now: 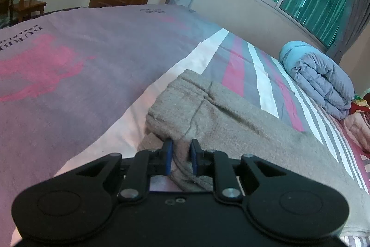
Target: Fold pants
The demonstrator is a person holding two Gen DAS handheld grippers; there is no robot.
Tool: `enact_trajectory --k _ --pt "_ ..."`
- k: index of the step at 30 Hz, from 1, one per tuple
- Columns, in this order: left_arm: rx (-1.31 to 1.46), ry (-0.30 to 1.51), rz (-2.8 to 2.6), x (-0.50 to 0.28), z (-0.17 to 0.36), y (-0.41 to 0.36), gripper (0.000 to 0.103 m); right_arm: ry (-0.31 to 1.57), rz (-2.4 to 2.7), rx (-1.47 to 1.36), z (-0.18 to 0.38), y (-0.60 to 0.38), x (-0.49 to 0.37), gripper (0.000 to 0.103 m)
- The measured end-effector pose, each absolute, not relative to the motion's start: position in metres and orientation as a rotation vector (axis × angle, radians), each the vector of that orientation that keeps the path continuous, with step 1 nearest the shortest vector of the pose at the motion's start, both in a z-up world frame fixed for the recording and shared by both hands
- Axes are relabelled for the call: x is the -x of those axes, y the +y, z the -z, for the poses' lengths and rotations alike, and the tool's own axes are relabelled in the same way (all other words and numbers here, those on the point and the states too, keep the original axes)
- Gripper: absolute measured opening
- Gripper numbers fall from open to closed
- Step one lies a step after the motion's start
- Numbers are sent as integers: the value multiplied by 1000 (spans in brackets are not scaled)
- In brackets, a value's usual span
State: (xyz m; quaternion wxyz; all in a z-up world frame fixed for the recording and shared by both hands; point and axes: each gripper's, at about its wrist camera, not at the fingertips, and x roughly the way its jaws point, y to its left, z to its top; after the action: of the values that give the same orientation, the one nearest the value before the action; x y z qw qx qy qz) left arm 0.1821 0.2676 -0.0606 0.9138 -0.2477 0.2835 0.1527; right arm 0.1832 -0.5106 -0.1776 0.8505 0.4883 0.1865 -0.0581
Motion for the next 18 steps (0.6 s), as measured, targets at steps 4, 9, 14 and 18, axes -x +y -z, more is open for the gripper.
enact_trajectory --k 4,9,14,18 --pt "521 596 -310 -182 59 273 9 465 194 -1040 183 -526 -209 56" --pt "507 616 -300 -187 56 275 9 558 209 -1003 183 -532 -233 18" --pt "496 621 -280 -186 55 278 9 479 137 -921 161 -529 -212 12" --pt "518 623 -273 -186 57 280 10 591 227 -880 175 -528 -211 32"
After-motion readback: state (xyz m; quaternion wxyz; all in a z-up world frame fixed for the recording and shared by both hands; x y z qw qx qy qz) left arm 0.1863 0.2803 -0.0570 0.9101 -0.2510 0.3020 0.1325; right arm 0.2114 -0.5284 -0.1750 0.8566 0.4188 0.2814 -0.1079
